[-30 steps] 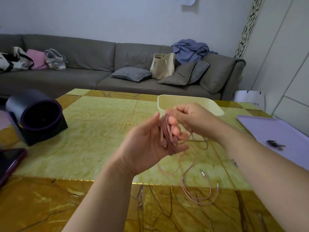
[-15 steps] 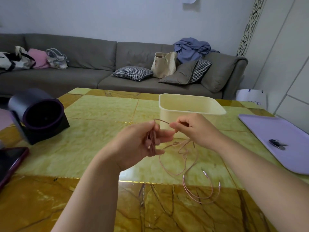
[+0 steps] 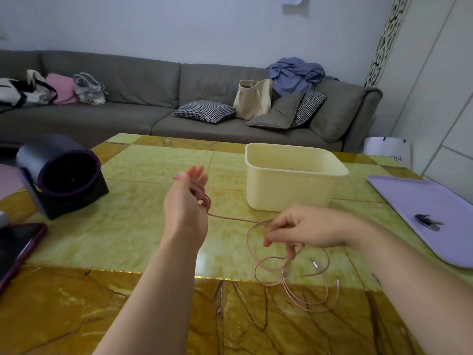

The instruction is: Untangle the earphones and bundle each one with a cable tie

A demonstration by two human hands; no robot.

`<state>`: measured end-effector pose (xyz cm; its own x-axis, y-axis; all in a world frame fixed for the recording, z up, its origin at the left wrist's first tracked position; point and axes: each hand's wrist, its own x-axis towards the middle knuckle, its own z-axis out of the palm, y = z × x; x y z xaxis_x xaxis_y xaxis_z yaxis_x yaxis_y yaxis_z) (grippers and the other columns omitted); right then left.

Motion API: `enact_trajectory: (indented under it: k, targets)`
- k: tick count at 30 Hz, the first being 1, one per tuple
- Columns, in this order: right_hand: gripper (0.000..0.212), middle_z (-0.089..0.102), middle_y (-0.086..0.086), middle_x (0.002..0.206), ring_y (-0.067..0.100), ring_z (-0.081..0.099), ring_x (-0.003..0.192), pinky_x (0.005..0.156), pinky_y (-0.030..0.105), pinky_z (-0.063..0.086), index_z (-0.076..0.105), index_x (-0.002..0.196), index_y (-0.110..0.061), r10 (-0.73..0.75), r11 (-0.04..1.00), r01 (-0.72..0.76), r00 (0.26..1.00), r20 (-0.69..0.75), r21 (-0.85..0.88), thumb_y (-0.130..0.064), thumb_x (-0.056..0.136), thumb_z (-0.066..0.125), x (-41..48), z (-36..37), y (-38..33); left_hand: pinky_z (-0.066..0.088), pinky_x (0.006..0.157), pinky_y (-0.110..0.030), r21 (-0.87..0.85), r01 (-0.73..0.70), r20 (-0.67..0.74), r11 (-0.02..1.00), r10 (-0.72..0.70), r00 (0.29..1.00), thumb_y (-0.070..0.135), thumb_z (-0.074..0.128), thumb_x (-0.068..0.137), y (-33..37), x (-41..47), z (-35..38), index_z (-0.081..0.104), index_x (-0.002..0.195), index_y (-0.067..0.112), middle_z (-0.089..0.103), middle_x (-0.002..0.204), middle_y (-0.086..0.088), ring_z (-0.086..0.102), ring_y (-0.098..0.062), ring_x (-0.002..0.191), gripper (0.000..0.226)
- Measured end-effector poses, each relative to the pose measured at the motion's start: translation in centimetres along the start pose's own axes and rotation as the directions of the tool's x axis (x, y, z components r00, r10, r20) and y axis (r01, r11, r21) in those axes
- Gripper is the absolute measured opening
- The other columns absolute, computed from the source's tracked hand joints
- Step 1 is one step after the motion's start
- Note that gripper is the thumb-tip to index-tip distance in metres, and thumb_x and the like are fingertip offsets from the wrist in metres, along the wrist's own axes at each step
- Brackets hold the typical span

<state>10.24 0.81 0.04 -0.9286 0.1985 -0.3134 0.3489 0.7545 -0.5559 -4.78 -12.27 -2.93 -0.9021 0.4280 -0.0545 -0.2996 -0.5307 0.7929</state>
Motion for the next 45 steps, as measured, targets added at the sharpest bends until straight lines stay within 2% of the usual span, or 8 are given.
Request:
enact_trajectory:
  k: [7, 15, 23, 27, 31, 35, 39, 45]
  targets:
    - [0.019, 0.051, -0.005, 0.053, 0.004, 0.046, 0.051, 0.075, 0.035, 0.053, 0.072, 0.089, -0.013, -0.240, 0.935, 0.318, 0.892, -0.382, 0.154, -0.017, 0.094, 0.054, -2.2, -3.6, -3.2, 0.034, 0.071, -0.031, 0.579, 0.085, 0.461, 0.811, -0.412, 0.786, 0.029, 0.029, 0.103, -1.3, -2.7, 0.9, 0.063, 0.098, 0.011, 0.071, 0.083, -0.001, 0.061, -0.015, 0.089, 0.039]
    - [0.019, 0.041, -0.004, 0.057, 0.003, 0.032, 0.043, 0.044, 0.017, 0.028, 0.062, 0.079, -0.014, -0.069, 0.840, 0.305, 0.880, -0.470, 0.449, -0.023, 0.093, 0.055, 1.2, -2.0, 0.1, 0.043, 0.096, -0.054, 0.170, 0.475, 0.814, 0.864, -0.395, 0.426, 0.031, 0.044, 0.092, 0.2, -3.1, 0.8, 0.066, 0.084, 0.014, 0.056, 0.069, 0.002, 0.065, -0.016, 0.083, 0.028]
    - [0.025, 0.032, -0.005, 0.053, 0.005, 0.027, 0.044, 0.044, 0.016, 0.026, 0.068, 0.083, -0.016, -0.021, 0.867, 0.126, 0.976, -0.218, 0.482, -0.033, 0.093, 0.053, 1.0, 1.5, 1.0, 0.040, 0.095, -0.051, -0.437, 0.184, 0.207, 0.880, -0.101, 0.973, 0.029, 0.025, 0.103, 1.7, -1.2, 1.0, 0.055, 0.109, 0.014, 0.065, 0.099, 0.002, 0.062, -0.012, 0.097, 0.034]
    - [0.018, 0.045, -0.013, 0.050, 0.004, 0.035, 0.046, 0.049, 0.016, 0.029, 0.072, 0.084, -0.024, -0.081, 0.979, 0.120, 0.971, -0.224, 0.166, -0.031, 0.093, 0.058, -0.5, 0.6, -0.5, 0.042, 0.080, -0.028, 0.019, -0.052, 0.153, 0.998, 0.048, 0.987, 0.025, 0.032, 0.103, 1.0, -1.0, 1.1, 0.058, 0.107, 0.018, 0.068, 0.096, 0.006, 0.064, -0.003, 0.090, 0.027]
    - [0.015, 0.068, 0.013, 0.081, 0.015, 0.050, 0.067, 0.066, 0.030, 0.041, 0.074, 0.085, -0.023, -0.211, 0.972, 0.233, 0.925, -0.316, 0.032, -0.030, 0.089, 0.062, -1.6, -1.3, -2.2, 0.033, 0.062, -0.025, 0.565, -0.152, 0.452, 0.811, -0.150, 0.879, 0.030, 0.027, 0.103, -0.6, -2.7, 1.0, 0.067, 0.091, 0.021, 0.067, 0.078, 0.006, 0.056, -0.009, 0.070, 0.043]
    - [0.021, 0.056, -0.002, 0.062, 0.010, 0.042, 0.056, 0.056, 0.022, 0.035, 0.070, 0.077, -0.018, -0.258, 0.950, 0.310, 0.841, -0.475, 0.032, -0.029, 0.091, 0.060, -1.7, -3.0, -2.9, 0.043, 0.077, -0.037, 0.579, 0.141, 0.579, 0.803, -0.526, 0.623, 0.039, 0.039, 0.094, -0.4, -4.1, 1.4, 0.065, 0.085, 0.012, 0.064, 0.071, -0.002, 0.059, -0.022, 0.082, 0.039]
    - [0.025, 0.040, -0.012, 0.053, 0.001, 0.033, 0.044, 0.046, 0.012, 0.026, 0.062, 0.073, -0.017, -0.187, 0.901, 0.357, 0.832, -0.522, 0.247, -0.029, 0.093, 0.055, -0.1, -2.1, -1.5, 0.046, 0.093, -0.053, 0.199, 0.438, 0.810, 0.877, -0.399, 0.430, 0.034, 0.041, 0.090, 0.4, -4.0, 1.7, 0.067, 0.085, 0.013, 0.059, 0.074, 0.000, 0.064, -0.015, 0.078, 0.034]
    - [0.022, 0.046, -0.012, 0.058, 0.003, 0.037, 0.052, 0.053, 0.019, 0.031, 0.066, 0.082, -0.020, -0.201, 0.947, 0.270, 0.920, -0.335, 0.172, -0.020, 0.097, 0.050, 1.0, 1.6, -0.8, 0.051, 0.086, -0.047, -0.230, 0.406, 0.540, 0.885, -0.231, 0.809, 0.030, 0.029, 0.100, 0.3, -3.8, 2.7, 0.061, 0.105, 0.011, 0.070, 0.090, 0.001, 0.068, -0.014, 0.085, 0.037]
